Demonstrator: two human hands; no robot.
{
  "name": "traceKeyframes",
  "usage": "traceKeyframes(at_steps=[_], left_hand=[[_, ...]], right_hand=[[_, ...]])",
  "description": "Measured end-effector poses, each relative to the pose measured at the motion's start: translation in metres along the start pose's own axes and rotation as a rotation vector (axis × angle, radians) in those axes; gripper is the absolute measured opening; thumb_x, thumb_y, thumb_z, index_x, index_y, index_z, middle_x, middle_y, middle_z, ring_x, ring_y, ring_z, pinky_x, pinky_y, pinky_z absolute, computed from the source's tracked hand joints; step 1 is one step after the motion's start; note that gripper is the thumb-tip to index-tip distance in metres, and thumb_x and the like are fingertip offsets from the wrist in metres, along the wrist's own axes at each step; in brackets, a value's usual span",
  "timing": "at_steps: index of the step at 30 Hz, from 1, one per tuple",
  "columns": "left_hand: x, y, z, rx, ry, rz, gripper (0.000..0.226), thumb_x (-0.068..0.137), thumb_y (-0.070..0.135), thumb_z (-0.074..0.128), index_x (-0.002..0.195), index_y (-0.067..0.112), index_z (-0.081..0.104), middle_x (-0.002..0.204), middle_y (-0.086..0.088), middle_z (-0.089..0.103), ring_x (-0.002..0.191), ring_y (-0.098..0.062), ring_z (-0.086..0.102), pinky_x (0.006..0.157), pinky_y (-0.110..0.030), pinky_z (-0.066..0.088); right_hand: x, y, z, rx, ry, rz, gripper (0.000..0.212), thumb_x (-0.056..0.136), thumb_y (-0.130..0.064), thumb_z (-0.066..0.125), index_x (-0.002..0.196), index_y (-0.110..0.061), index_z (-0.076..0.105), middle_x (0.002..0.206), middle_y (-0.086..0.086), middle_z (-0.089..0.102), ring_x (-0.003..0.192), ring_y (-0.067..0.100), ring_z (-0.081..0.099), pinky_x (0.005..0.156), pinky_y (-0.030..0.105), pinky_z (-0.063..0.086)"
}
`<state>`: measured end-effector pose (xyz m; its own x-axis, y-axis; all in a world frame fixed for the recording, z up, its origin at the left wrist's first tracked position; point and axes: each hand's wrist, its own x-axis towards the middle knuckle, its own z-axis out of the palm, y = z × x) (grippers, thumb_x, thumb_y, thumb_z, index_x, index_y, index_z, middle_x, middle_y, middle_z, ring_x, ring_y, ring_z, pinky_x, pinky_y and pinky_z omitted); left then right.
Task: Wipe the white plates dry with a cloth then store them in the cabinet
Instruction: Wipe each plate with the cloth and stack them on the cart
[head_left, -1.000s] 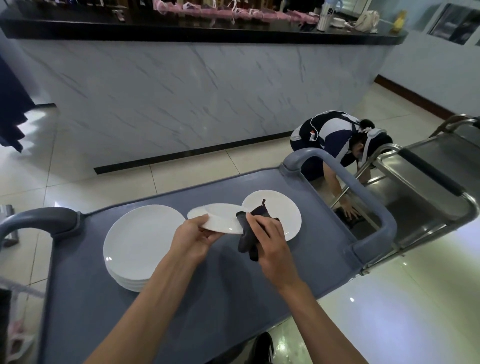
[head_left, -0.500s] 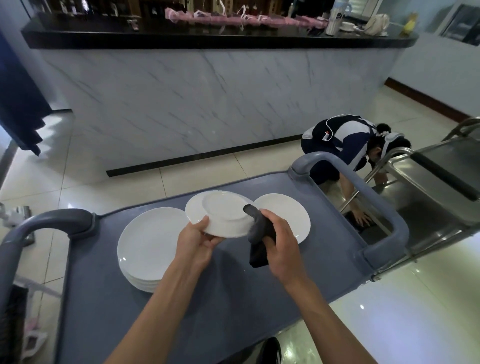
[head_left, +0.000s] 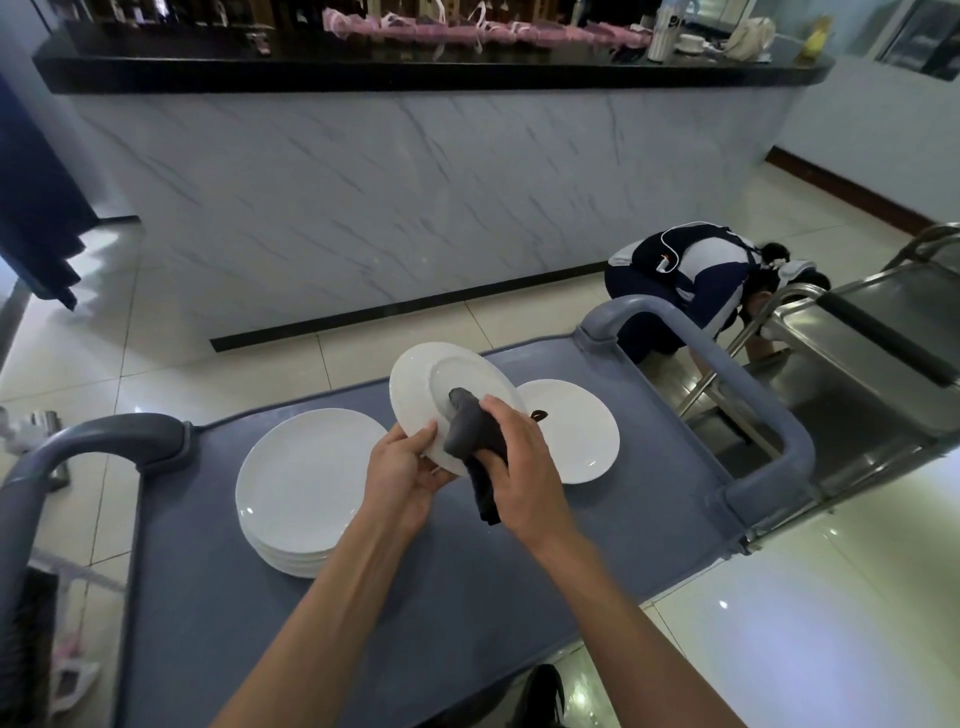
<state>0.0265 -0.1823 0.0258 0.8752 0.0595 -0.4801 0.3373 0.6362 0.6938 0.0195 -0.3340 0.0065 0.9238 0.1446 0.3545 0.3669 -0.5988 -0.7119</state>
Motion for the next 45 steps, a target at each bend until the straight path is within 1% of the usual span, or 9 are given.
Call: traceKeyframes(at_steps=[5, 12, 18, 24, 30, 37, 40, 42, 45], left_hand=[[-0.004, -0.002, -0.002, -0.033, -0.006, -0.023, 0.018, 0.100, 0.007, 0.055, 0.112, 0.003, 0.067, 0.108, -0.018, 0.073, 0.092, -0.031, 0.072, 0.072, -0.040, 0.063], [-0.008, 0.003, 0.003, -0.031, -0.032, -0.020, 0.020, 0.100, 0.008, 0.054, 0.114, 0.005, 0.067, 0.102, -0.014, 0.075, 0.085, -0.026, 0.071, 0.058, -0.031, 0.059], [-0.007, 0.003, 0.004, -0.055, -0.066, -0.023, 0.025, 0.100, 0.006, 0.053, 0.123, 0.000, 0.062, 0.117, -0.020, 0.071, 0.095, -0.032, 0.071, 0.067, -0.039, 0.062], [-0.006, 0.004, 0.001, -0.064, -0.105, -0.007, 0.031, 0.099, 0.004, 0.052, 0.130, -0.001, 0.058, 0.124, -0.021, 0.068, 0.100, -0.033, 0.071, 0.068, -0.041, 0.062], [-0.009, 0.000, 0.003, -0.013, -0.153, 0.012, 0.029, 0.099, 0.003, 0.053, 0.126, 0.001, 0.060, 0.124, -0.020, 0.069, 0.112, -0.039, 0.067, 0.084, -0.052, 0.060], [-0.007, 0.010, -0.006, 0.064, -0.189, 0.044, 0.025, 0.097, 0.001, 0.053, 0.119, 0.004, 0.064, 0.120, -0.018, 0.071, 0.104, -0.034, 0.069, 0.089, -0.053, 0.058], [-0.006, 0.009, -0.006, 0.069, -0.226, 0.044, 0.027, 0.097, 0.001, 0.052, 0.121, 0.003, 0.063, 0.121, -0.019, 0.070, 0.105, -0.035, 0.068, 0.090, -0.054, 0.057], [-0.009, 0.009, -0.006, 0.066, -0.256, 0.045, 0.029, 0.096, 0.000, 0.052, 0.123, 0.002, 0.062, 0.121, -0.019, 0.070, 0.105, -0.035, 0.068, 0.090, -0.054, 0.057], [-0.012, 0.009, -0.008, 0.066, -0.286, 0.051, 0.031, 0.095, -0.001, 0.052, 0.123, 0.001, 0.062, 0.117, -0.018, 0.072, 0.100, -0.032, 0.071, 0.084, -0.050, 0.061]], right_hand=[[-0.007, 0.007, 0.010, -0.145, 0.021, -0.079, 0.052, 0.096, -0.027, 0.047, 0.147, -0.015, 0.047, 0.151, 0.003, 0.047, 0.139, 0.019, 0.042, 0.110, 0.045, 0.039], [-0.021, 0.008, 0.015, -0.234, 0.025, -0.066, 0.053, 0.100, -0.036, 0.044, 0.152, -0.028, 0.037, 0.159, -0.006, 0.034, 0.147, 0.015, 0.029, 0.112, 0.053, 0.033], [-0.024, 0.006, 0.015, -0.277, 0.113, 0.009, 0.051, 0.102, -0.040, 0.039, 0.152, -0.030, 0.038, 0.159, -0.004, 0.035, 0.147, 0.023, 0.028, 0.113, 0.055, 0.032], [-0.021, 0.007, 0.011, -0.247, 0.143, 0.080, 0.052, 0.103, -0.041, 0.036, 0.153, -0.028, 0.037, 0.160, -0.003, 0.034, 0.148, 0.023, 0.027, 0.114, 0.053, 0.032], [-0.016, 0.014, 0.004, -0.162, 0.248, 0.182, 0.054, 0.100, -0.034, 0.048, 0.152, -0.025, 0.038, 0.160, 0.009, 0.031, 0.147, 0.028, 0.028, 0.117, 0.051, 0.032], [-0.007, 0.005, 0.012, -0.030, 0.285, 0.270, 0.057, 0.099, -0.025, 0.059, 0.152, -0.022, 0.039, 0.158, 0.008, 0.036, 0.143, 0.025, 0.032, 0.119, 0.044, 0.030], [-0.002, 0.004, 0.008, 0.011, 0.298, 0.299, 0.058, 0.098, -0.030, 0.057, 0.153, -0.023, 0.038, 0.157, 0.009, 0.037, 0.142, 0.026, 0.034, 0.119, 0.042, 0.028], [0.002, 0.006, 0.004, 0.051, 0.319, 0.317, 0.059, 0.096, -0.035, 0.053, 0.152, -0.022, 0.039, 0.156, 0.007, 0.039, 0.142, 0.026, 0.035, 0.118, 0.045, 0.030], [0.010, 0.008, -0.001, 0.097, 0.325, 0.350, 0.062, 0.094, -0.039, 0.051, 0.153, -0.021, 0.038, 0.157, 0.005, 0.039, 0.144, 0.024, 0.034, 0.118, 0.047, 0.031]])
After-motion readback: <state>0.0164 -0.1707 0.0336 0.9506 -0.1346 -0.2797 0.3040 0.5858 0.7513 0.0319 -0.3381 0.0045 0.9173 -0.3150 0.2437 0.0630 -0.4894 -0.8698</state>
